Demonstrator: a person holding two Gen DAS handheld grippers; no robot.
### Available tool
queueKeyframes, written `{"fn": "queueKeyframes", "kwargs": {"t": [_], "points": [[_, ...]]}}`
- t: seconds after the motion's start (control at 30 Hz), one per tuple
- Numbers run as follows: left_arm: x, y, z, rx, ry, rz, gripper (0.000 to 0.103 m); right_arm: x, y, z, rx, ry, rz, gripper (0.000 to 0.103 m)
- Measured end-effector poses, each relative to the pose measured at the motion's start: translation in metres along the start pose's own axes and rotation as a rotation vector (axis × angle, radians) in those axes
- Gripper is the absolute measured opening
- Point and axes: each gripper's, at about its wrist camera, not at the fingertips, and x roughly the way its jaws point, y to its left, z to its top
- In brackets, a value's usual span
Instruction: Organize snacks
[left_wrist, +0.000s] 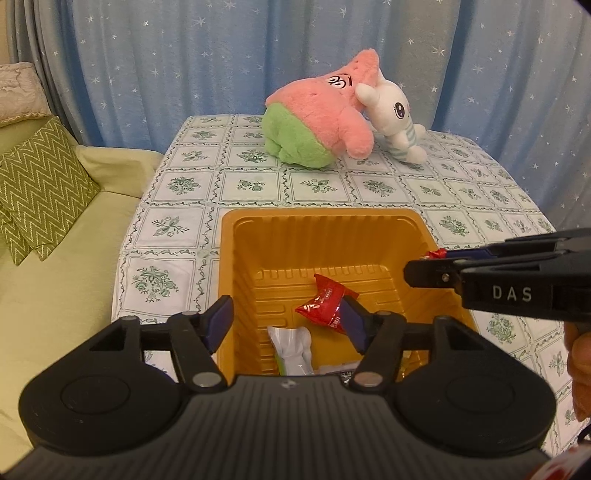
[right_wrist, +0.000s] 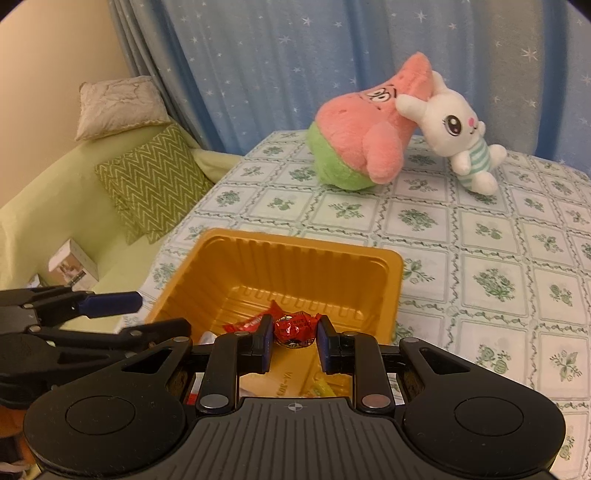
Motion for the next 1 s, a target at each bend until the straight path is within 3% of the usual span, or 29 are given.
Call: {"fn": "queueKeyframes", "kwargs": {"t": [0.1, 0.17, 0.2, 0.63, 1.0], "points": [[-0.001, 0.001, -0.003, 0.004, -0.004, 0.015, 0.067, 0.004, 0.003, 0.006, -0.005, 0.009, 0.029, 0.026], [-0.001, 0.001, -0.005, 0.013, -0.004, 0.027, 0.068, 0.006, 0.004, 0.009, 0.002, 0.007, 0.046, 0.055], [-0.001, 0.001, -0.007, 0.019, -0.005, 0.034, 0.070, 0.004, 0.003, 0.009, 0.006, -0.004, 0.049, 0.059], [-0.017, -0.004, -0.018, 0.002, -0.022, 0.049, 0.102, -0.021, -0.016, 0.000, 0.067, -0.022, -0.002, 0.060], [-0.061, -0.025, -0.029, -0.027, -0.048, 0.051, 0.103, -0.068, -0.018, -0.033, 0.098, -0.008, -0.034, 0.060]]}}
